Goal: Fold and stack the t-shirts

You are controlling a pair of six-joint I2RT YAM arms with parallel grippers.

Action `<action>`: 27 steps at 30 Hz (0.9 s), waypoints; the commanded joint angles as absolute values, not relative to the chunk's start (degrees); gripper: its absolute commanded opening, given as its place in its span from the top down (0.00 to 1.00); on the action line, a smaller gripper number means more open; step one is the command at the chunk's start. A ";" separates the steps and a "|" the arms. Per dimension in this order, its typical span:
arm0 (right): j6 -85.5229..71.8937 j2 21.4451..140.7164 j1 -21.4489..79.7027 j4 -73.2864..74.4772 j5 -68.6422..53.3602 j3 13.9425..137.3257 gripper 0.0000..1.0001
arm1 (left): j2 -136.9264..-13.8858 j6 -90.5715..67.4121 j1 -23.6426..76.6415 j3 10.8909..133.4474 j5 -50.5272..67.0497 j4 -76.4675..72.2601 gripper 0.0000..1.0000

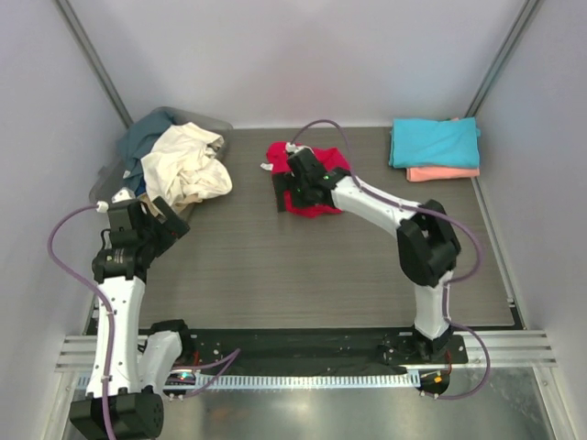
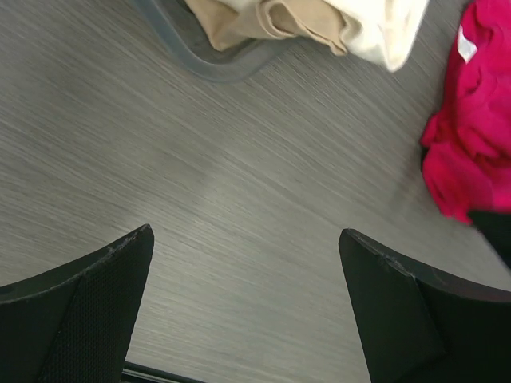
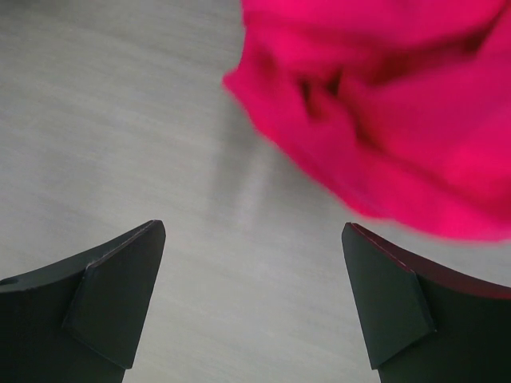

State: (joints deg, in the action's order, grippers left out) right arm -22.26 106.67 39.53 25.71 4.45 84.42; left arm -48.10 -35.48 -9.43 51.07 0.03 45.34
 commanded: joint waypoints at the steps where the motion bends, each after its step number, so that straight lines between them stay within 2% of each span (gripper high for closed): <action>1: -18.37 117.19 39.72 31.36 12.73 98.29 0.01 | -44.13 -31.29 -7.03 50.89 0.88 46.24 0.01; 7: -15.65 132.00 40.69 39.45 21.17 114.40 0.01 | -45.44 -30.76 -6.15 50.62 1.05 45.79 0.02; 10: -14.94 135.26 40.61 40.96 25.83 116.01 0.02 | -45.35 -30.59 -5.63 50.71 0.88 45.79 0.02; 12: -14.94 135.70 40.43 40.96 26.98 115.58 0.05 | -44.74 -30.59 -5.54 50.63 0.79 45.79 0.02; 17: -13.80 135.97 39.73 40.78 28.48 113.73 0.19 | -44.21 -30.50 -4.92 50.45 1.05 45.35 0.02; 19: -13.71 135.97 38.94 40.78 28.22 113.29 0.41 | -44.30 -30.50 -4.75 50.45 1.14 45.44 0.02; 21: -13.45 135.97 37.80 40.87 28.39 113.03 0.53 | -44.38 -30.41 -4.66 50.45 1.14 45.35 0.02; 22: -13.27 135.79 37.45 40.78 28.30 112.77 0.66 | -44.12 -30.41 -4.57 50.45 1.06 45.35 0.02; 24: -12.75 135.35 36.74 40.87 27.43 112.50 0.79 | -43.68 -30.32 -4.48 50.45 0.79 45.44 0.03; 25: -12.66 134.31 36.39 40.87 26.99 111.98 0.94 | -43.42 -30.32 -4.40 50.45 0.53 45.44 0.03; 26: -12.74 133.25 36.39 41.04 26.63 111.62 0.99 | -43.24 -30.32 -4.39 50.45 0.44 45.44 0.03; 27: -12.66 132.11 36.47 41.22 26.20 111.19 0.99 | -43.07 -30.32 -4.22 50.45 0.35 45.44 0.03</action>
State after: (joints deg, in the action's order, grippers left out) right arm -13.58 135.63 37.50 39.09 25.56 112.62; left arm -44.38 -31.27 -4.75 50.52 0.21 46.15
